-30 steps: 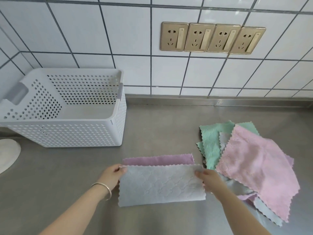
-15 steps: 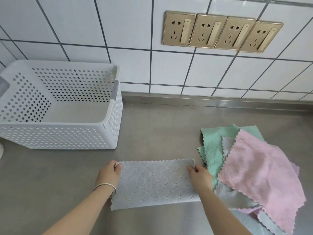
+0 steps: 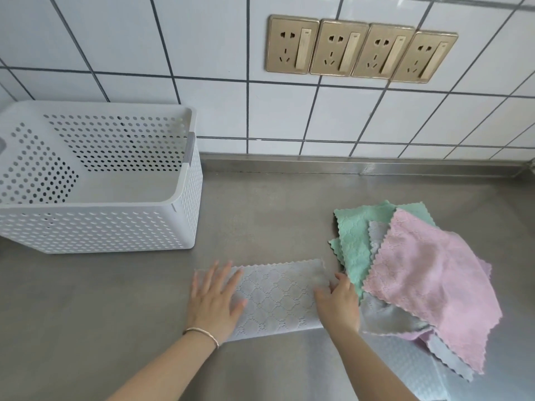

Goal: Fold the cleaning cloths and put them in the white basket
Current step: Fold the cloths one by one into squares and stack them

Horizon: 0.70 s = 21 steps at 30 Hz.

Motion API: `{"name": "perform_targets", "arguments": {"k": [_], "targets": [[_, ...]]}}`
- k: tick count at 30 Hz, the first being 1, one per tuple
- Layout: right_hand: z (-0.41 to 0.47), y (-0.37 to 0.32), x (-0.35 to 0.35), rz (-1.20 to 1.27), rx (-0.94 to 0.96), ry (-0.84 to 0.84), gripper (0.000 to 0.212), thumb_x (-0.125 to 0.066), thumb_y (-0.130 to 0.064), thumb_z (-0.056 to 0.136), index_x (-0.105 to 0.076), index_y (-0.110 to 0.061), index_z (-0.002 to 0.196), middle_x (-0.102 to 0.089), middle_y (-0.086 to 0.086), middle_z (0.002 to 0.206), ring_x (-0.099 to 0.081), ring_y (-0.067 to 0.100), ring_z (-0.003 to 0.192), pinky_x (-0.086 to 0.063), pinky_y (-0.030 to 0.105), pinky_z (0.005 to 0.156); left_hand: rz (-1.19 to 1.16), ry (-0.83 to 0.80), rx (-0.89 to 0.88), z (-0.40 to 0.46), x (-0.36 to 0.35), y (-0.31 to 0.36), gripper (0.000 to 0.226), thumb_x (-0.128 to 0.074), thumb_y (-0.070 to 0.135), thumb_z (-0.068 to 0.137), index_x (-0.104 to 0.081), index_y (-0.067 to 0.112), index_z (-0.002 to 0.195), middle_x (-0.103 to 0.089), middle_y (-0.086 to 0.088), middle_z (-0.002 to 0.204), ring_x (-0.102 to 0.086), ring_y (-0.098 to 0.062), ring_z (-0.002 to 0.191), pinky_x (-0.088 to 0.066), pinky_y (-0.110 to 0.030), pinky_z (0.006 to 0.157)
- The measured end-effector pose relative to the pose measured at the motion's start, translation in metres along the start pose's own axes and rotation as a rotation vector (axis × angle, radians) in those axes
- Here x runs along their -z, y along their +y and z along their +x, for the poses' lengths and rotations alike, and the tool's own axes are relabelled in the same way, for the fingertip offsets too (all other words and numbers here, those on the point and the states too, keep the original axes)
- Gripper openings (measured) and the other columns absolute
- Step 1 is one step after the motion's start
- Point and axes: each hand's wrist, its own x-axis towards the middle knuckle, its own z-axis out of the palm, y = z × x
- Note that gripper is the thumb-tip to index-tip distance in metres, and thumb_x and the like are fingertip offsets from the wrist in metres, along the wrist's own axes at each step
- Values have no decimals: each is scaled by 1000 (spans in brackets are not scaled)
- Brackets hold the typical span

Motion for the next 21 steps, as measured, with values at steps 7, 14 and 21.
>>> {"name": "perform_targets", "arguments": {"k": [7, 14, 21], "targets": [[-28, 23, -6, -209, -89, -63, 47, -49, -23, 86, -36, -14, 130, -44, 5, 132, -40, 23, 124, -37, 37, 101, 81, -329, -237, -8, -24, 39, 76, -34, 71, 70, -38, 33, 135, -25, 0, 152, 10, -24, 144, 0, -52, 109], [-26, 22, 4, -318, -153, -152, 32, -44, -24, 85, -59, -14, 112, -55, 6, 120, -46, 26, 115, -42, 34, 93, 92, -468, -227, -1, -14, 43, 96, -20, 85, 63, 27, 41, 134, 39, 4, 145, 38, -23, 134, 21, -53, 108], [-66, -9, 1, -9, 276, 133, 21, -58, -7, 76, -41, -19, 78, -56, 3, 80, -57, 27, 68, -40, 31, 55, -886, -364, 212, 14, 46, 80, 59, -52, 46, 87, -37, 23, 139, -41, 3, 144, -38, -15, 133, -28, -30, 111]]}}
